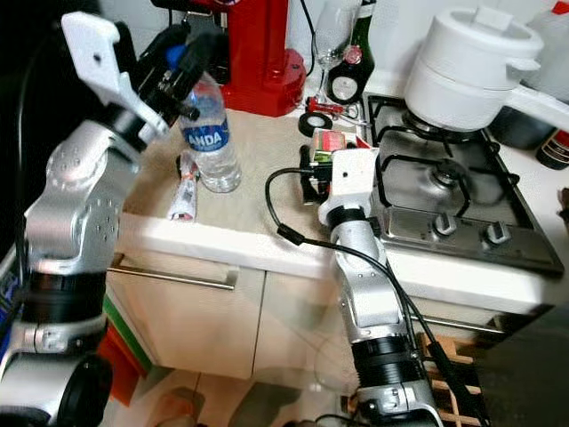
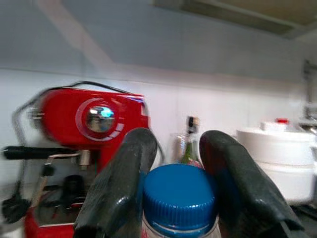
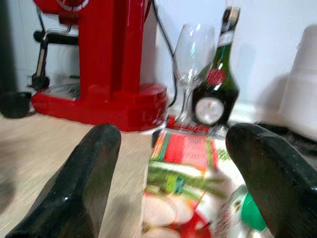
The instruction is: Restocking fridge
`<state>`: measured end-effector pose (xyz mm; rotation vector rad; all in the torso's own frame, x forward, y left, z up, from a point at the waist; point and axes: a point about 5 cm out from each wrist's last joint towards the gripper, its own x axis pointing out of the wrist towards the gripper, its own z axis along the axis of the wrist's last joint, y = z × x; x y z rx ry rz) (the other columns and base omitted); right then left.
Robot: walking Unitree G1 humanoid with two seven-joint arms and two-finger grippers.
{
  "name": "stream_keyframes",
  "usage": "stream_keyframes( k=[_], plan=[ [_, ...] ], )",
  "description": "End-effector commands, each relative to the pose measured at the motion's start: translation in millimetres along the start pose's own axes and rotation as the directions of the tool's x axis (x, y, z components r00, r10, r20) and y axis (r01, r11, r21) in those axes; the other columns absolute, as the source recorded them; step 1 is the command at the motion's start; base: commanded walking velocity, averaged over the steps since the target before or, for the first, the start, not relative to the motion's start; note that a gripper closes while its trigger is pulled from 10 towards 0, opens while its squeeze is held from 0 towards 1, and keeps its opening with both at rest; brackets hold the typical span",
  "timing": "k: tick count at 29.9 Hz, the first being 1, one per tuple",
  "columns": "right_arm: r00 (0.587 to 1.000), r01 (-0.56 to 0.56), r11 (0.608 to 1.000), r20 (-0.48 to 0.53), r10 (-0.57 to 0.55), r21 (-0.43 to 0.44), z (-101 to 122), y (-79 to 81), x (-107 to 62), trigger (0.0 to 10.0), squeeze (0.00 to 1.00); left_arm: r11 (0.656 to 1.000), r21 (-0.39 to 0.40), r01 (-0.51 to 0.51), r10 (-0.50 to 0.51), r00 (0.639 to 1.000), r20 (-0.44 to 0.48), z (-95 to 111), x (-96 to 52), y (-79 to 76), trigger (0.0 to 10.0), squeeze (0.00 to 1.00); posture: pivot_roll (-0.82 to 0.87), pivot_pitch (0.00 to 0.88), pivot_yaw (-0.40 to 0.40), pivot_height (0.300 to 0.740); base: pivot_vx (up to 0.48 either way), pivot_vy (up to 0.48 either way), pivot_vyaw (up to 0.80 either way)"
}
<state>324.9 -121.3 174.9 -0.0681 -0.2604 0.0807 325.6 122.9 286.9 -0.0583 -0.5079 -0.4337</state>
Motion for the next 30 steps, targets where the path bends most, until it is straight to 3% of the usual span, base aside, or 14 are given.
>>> stream_keyframes(
  k=[1, 4, 30],
  plan=[
    [0.997, 0.033, 0.999, 0.063, -0.032, -0.018, 13.8, -7.3, 3.8, 10.0, 0.0, 1.0, 0.01, -0.027, 0.027, 1.0, -0.014, -1.8, -2.0, 0.7, 10.0, 0.0, 0.13, 0.0, -0.059, 0.74, 0.0, 0.0, 0.0],
    [0.998, 0.032, 0.999, 0.056, -0.03, -0.018, 11.5, -6.8, 4.5, 10.0, 0.0, 0.999, 0.042, -0.033, 0.033, 0.999, -0.019, -2.4, -1.7, -3.3, 10.0, 0.0, 0.13, 0.0, -0.063, 0.74, -0.082, 0.0, 0.0],
    [0.998, 0.055, 0.998, 0.011, -0.055, -0.023, 1.6, -12.8, 2.9, 10.0, 0.0, 0.999, 0.021, -0.05, 0.051, 0.998, -0.033, -9.6, 7.5, -3.9, 10.0, 0.0, 0.09, 0.0, -0.054, 0.74, -0.33, 0.0, 0.0]
  ],
)
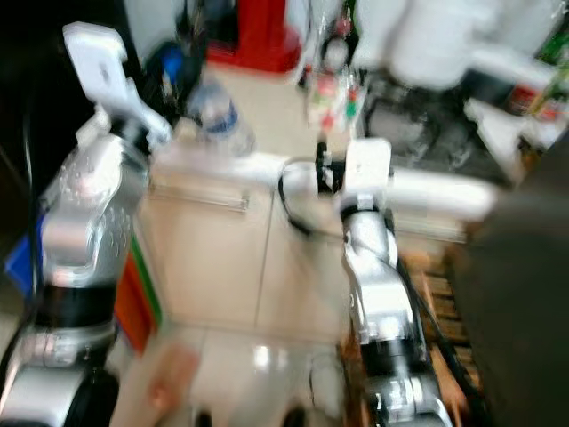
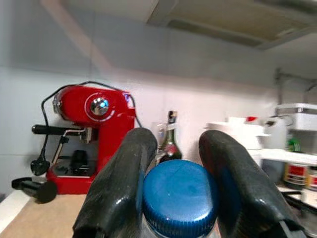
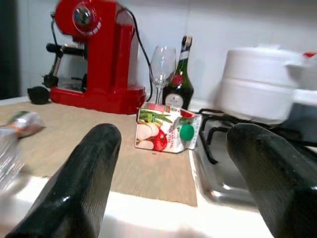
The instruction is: Restocking fridge
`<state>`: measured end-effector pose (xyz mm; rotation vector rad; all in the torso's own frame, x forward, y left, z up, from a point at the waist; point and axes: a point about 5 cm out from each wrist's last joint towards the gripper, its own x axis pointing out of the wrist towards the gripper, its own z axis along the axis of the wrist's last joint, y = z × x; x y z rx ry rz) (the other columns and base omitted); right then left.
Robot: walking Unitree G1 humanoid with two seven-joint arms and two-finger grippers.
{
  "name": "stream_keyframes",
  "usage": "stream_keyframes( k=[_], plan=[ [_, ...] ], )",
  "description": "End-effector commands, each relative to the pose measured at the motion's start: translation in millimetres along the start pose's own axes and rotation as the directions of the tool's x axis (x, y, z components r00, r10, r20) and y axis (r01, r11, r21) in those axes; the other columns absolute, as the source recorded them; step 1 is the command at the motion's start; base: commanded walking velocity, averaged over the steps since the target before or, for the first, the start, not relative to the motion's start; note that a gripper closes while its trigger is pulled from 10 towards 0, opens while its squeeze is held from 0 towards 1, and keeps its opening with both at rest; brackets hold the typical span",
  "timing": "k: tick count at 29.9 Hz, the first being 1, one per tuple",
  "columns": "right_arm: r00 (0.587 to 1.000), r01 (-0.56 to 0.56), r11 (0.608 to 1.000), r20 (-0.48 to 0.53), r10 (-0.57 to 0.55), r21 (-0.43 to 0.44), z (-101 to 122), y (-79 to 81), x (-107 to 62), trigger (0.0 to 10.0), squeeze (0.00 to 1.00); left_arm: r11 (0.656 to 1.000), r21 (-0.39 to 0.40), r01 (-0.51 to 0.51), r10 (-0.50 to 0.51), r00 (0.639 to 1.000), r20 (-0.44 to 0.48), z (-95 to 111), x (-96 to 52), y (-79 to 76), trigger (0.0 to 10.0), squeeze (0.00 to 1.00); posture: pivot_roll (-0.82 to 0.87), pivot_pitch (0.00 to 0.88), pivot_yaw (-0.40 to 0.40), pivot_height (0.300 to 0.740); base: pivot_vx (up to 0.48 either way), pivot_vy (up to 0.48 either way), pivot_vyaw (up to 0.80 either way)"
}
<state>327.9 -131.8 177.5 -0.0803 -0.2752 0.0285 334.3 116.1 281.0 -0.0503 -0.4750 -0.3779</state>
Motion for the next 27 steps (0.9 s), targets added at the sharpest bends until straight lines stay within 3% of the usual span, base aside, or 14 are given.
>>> stream_keyframes(
  k=[1, 20, 27],
  plan=[
    [1.0, 0.006, 1.0, -0.004, -0.006, -0.004, -0.1, -2.1, 0.4, 10.0, 0.0, 1.0, 0.007, 0.004, -0.004, 1.0, 0.001, 0.7, 0.8, -1.2, 10.0, 0.0, 0.09, 0.0, -0.054, 0.74, -0.341, 0.0, 0.0],
    [0.999, 0.018, 1.0, -0.046, -0.018, -0.005, -10.5, -5.6, -5.9, 10.0, 0.0, 1.0, 0.008, 0.008, -0.008, 1.0, -0.005, -1.3, -0.8, -0.6, 10.0, 0.0, 0.09, 0.0, -0.047, 0.74, -0.352, 0.0, 0.0],
    [0.998, 0.024, 1.0, -0.055, -0.025, -0.007, -12.3, -7.1, -8.1, 10.0, 0.0, 1.0, -0.013, 0.021, -0.021, 0.999, -0.038, -12.0, -6.2, -5.3, 10.0, 0.0, 0.08, 0.0, -0.038, 0.74, 0.0, 0.0, 0.0]
  ],
)
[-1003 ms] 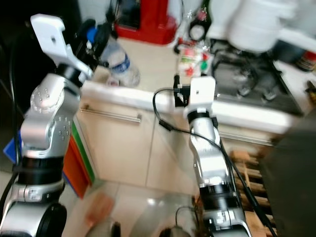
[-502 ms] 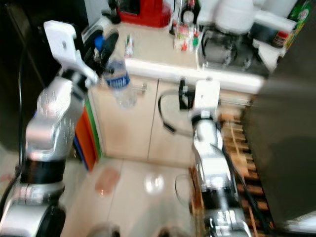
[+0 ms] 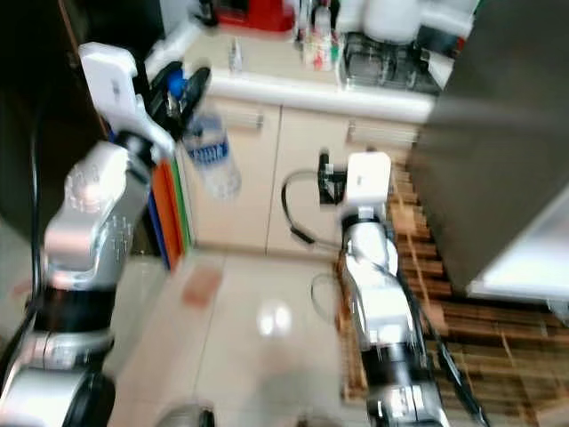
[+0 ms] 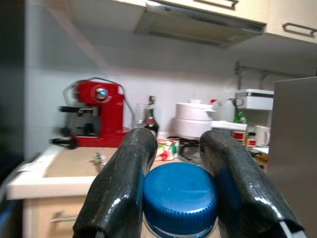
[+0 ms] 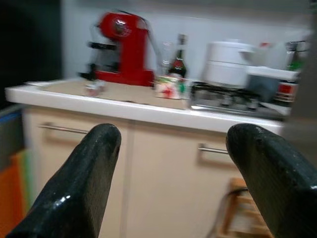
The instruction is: Restocking fridge
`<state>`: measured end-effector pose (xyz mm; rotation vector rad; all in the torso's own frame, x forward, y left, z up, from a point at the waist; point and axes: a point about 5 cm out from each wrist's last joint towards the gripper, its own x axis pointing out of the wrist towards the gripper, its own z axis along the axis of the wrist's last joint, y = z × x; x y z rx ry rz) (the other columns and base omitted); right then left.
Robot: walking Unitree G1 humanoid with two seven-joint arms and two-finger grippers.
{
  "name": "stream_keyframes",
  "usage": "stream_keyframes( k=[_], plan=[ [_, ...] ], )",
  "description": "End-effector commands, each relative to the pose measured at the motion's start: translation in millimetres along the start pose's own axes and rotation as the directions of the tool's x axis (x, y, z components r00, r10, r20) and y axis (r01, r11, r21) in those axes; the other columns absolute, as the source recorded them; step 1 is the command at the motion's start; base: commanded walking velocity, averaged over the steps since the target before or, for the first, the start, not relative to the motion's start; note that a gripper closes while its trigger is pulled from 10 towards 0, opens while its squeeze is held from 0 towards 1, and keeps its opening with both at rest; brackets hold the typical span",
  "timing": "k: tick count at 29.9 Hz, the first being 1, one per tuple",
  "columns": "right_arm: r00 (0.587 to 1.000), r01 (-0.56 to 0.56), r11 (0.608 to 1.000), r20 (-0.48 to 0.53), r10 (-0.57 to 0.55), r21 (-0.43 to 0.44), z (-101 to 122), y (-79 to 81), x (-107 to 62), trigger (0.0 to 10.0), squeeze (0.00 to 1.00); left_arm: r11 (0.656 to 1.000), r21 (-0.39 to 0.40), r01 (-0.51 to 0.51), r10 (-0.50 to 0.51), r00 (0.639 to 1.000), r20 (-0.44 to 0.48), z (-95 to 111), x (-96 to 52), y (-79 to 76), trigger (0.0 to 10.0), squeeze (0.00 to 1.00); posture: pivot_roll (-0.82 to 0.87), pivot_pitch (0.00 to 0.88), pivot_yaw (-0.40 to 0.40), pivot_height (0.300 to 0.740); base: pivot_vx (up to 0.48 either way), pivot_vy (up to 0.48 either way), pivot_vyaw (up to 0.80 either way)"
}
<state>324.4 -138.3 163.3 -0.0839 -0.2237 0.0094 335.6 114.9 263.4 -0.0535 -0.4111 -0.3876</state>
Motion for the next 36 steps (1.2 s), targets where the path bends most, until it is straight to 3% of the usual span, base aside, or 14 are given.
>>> stream_keyframes(
  k=[1, 5, 16, 21, 28, 36],
  plan=[
    [1.0, 0.01, 1.0, -0.005, -0.01, -0.001, 0.4, -2.1, -1.1, 10.0, 0.0, 0.999, 0.003, 0.033, -0.034, 0.999, 0.018, 1.6, -2.2, -7.6, 10.0, 0.0, 0.08, 0.0, -0.036, 0.74, 0.0, 0.0, 0.0],
    [1.0, 0.008, 1.0, -0.011, -0.008, 0.0, -1.2, -1.4, -2.5, 10.0, 0.0, 0.999, -0.022, 0.031, -0.03, 0.999, 0.035, 1.3, -5.0, -10.8, 10.0, 0.0, 0.08, 0.0, -0.034, 0.74, 0.0, -0.075, 0.0],
    [1.0, 0.013, 1.0, -0.02, -0.013, -0.001, -3.2, -2.4, -4.4, 10.0, 0.0, 0.998, -0.046, -0.035, 0.032, 0.997, -0.072, -30.9, -16.1, -7.0, 10.0, 0.0, 0.07, 0.0, -0.027, 0.74, 0.213, -0.394, 0.0],
    [1.0, 0.017, 1.0, -0.026, -0.017, -0.003, -5.0, -3.2, -6.2, 10.0, 0.0, 0.996, -0.077, -0.038, 0.03, 0.993, -0.112, -45.6, -24.5, -17.3, 10.0, 0.0, 0.07, 0.0, -0.026, 0.74, 0.317, -0.356, 0.0],
    [0.999, 0.017, 1.0, -0.03, -0.017, -0.005, -5.8, -3.7, -5.9, 10.0, 0.0, 0.994, -0.108, -0.012, 0.001, 0.994, -0.109, -48.7, -27.3, -31.6, 10.0, 0.0, 0.06, 0.0, -0.026, 0.74, 0.318, -0.356, 0.0],
    [0.999, 0.018, 1.0, -0.037, -0.018, -0.014, -7.7, -4.8, -5.1, 10.0, 0.0, 0.993, -0.117, 0.032, -0.043, 0.995, -0.088, -45.3, -26.9, -37.7, 10.0, 0.0, 0.06, 0.0, -0.024, 0.74, 0.315, -0.359, 0.0]
  ],
)
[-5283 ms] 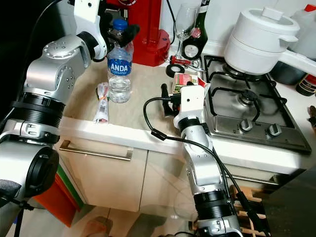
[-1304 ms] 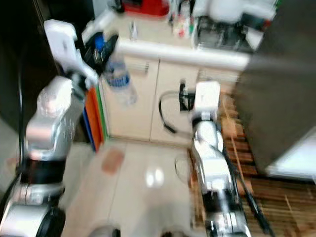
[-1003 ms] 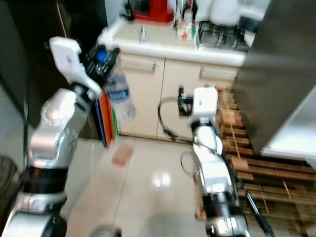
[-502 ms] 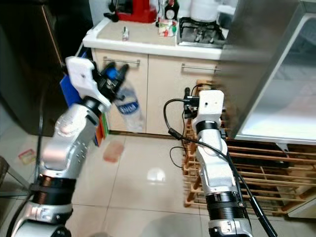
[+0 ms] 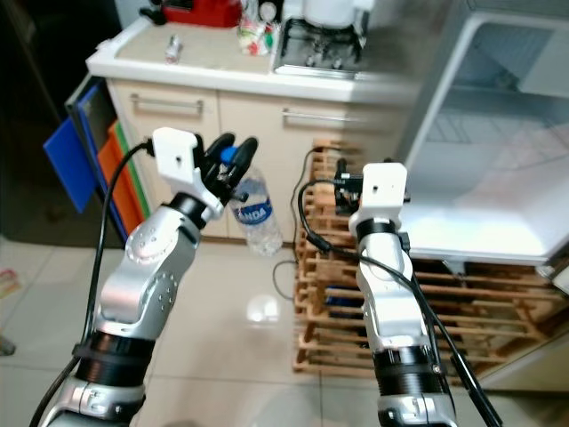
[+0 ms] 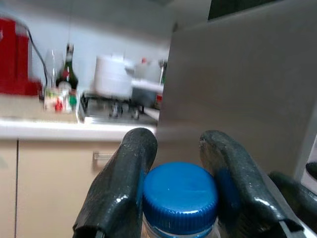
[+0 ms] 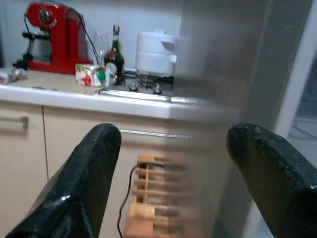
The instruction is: Restocking fridge
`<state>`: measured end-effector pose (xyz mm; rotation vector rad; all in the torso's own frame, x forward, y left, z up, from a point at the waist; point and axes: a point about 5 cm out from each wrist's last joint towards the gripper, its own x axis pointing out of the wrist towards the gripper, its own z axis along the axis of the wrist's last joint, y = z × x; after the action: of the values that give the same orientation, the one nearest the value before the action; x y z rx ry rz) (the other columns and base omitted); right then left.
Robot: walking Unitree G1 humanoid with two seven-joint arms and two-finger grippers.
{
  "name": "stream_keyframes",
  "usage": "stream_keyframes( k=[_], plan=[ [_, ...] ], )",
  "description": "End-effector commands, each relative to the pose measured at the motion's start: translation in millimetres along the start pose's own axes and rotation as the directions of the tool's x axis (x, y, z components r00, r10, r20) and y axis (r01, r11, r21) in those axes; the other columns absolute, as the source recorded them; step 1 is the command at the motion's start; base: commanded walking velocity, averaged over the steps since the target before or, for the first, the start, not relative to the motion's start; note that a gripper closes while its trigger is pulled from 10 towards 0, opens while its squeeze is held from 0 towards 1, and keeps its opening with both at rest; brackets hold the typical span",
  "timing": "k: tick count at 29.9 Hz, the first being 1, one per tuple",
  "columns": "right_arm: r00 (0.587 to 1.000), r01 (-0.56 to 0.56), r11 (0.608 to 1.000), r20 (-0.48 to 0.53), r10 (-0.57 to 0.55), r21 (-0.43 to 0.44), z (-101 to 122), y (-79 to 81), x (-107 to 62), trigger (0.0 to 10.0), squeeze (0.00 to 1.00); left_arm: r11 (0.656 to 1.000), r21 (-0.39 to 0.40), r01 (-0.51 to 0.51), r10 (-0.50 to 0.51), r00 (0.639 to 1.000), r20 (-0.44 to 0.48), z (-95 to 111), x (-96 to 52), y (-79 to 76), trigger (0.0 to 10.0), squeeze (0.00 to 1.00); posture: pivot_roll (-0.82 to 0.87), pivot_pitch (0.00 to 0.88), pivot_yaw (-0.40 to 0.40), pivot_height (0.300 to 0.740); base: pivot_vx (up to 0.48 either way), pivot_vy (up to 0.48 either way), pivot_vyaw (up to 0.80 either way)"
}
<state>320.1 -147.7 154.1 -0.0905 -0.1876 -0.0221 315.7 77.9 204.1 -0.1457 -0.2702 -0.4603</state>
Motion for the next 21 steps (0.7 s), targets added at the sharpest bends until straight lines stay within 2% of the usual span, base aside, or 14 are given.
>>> stream_keyframes(
  k=[1, 5, 11, 18, 21],
  plan=[
    [1.0, -0.01, 1.0, -0.001, 0.01, -0.002, 0.7, 3.2, 1.4, 10.0, 0.0, 1.0, 0.012, -0.003, 0.003, 1.0, 0.029, 7.1, -0.8, 4.1, 10.0, 0.0, 0.06, 0.0, -0.023, 0.74, 0.304, -0.368, 0.0],
    [1.0, -0.013, 1.0, -0.002, 0.013, 0.009, 0.1, 2.7, 1.7, 10.0, 0.0, 1.0, 0.012, 0.007, -0.008, 0.999, 0.034, 8.1, -1.0, 1.3, 10.0, 0.0, 0.06, 0.0, -0.022, 0.74, 0.071, -0.416, 0.0],
    [0.999, -0.033, 0.999, -0.005, 0.033, 0.02, -1.4, 6.7, 1.1, 10.0, 0.0, 0.997, -0.017, 0.078, -0.077, 0.995, 0.06, 12.6, -4.2, -13.5, 10.0, 0.0, 0.07, 0.0, -0.03, 0.74, 0.0, -0.452, 0.0],
    [0.999, -0.046, 0.999, -0.005, 0.046, 0.018, -1.3, 7.8, 2.8, 10.0, 0.0, 0.997, -0.024, 0.078, -0.077, 0.995, 0.066, 14.2, -4.5, -14.6, 10.0, 0.0, 0.08, 0.0, -0.039, 0.74, 0.0, -0.477, 0.0],
    [0.999, -0.048, 0.999, -0.003, 0.048, 0.018, -0.4, 7.8, 3.8, 10.0, 0.0, 0.998, -0.034, 0.053, -0.051, 0.997, 0.055, 11.6, -1.9, -11.9, 10.0, 0.0, 0.07, 0.0, -0.041, 0.74, 0.0, 0.0, 0.0]
  ],
)
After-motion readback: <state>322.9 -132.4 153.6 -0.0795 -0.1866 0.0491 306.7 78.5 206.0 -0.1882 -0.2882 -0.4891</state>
